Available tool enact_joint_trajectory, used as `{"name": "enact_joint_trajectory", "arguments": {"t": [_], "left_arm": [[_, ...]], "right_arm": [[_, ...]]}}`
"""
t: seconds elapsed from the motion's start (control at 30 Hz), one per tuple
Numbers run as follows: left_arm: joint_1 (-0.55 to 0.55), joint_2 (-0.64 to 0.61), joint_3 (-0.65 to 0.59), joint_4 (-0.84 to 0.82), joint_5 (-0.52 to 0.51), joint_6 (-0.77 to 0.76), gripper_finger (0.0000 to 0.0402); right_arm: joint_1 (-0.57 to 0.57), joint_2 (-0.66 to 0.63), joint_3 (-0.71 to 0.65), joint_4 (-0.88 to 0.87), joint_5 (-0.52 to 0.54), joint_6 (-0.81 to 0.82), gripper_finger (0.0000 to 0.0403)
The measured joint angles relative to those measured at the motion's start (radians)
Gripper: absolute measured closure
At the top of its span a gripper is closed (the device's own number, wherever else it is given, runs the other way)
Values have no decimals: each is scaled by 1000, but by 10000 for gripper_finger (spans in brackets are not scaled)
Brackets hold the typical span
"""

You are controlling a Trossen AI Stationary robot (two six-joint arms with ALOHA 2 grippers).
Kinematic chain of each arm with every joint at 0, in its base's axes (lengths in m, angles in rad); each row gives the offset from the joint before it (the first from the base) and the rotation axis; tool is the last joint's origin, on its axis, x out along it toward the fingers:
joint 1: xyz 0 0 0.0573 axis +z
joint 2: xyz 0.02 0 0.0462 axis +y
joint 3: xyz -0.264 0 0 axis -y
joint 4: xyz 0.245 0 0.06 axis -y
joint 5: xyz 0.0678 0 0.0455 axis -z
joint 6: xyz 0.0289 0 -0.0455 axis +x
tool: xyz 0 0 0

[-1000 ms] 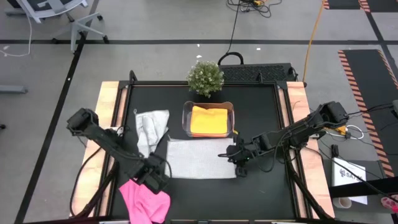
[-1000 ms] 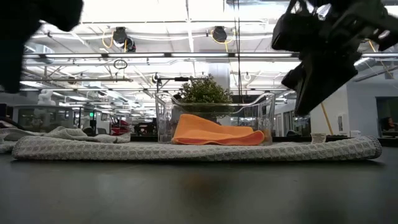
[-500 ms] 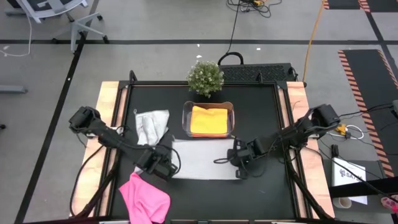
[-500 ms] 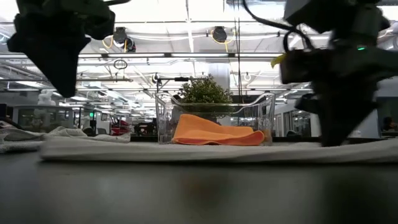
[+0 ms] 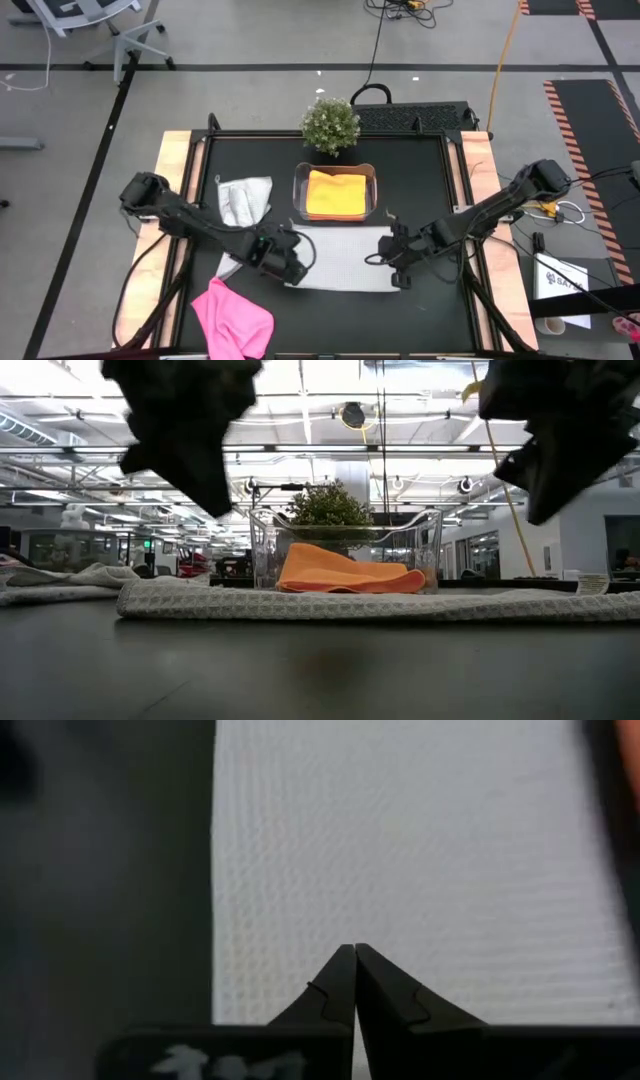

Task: Fold microfiber towels
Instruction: Fold the bottom gray microfiber towel on the table

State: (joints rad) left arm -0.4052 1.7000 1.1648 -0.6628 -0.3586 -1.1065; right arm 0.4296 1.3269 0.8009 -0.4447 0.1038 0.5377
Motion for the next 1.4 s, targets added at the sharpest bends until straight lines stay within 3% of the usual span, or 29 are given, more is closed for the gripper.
{"name": "enact_joint_trajectory", "arguments": {"t": [0.23, 0.47, 0.77, 1.13, 1.4], "left_arm": [[34, 140, 0, 78, 101, 67, 364], [28, 206, 3, 103, 222, 57, 364], [-23, 209, 2, 183, 290, 3, 364], [-63, 210, 0, 209, 310, -76, 364], [-47, 175, 1, 216, 261, -39, 364]], "right_arm": [[-18, -42, 0, -5, 55, -5, 403], [-18, 29, -36, 66, 51, -26, 403], [-4, 100, -132, 194, -75, 79, 403], [125, 96, -138, 305, -145, 251, 403], [87, -8, -138, 236, -87, 256, 403]]}}
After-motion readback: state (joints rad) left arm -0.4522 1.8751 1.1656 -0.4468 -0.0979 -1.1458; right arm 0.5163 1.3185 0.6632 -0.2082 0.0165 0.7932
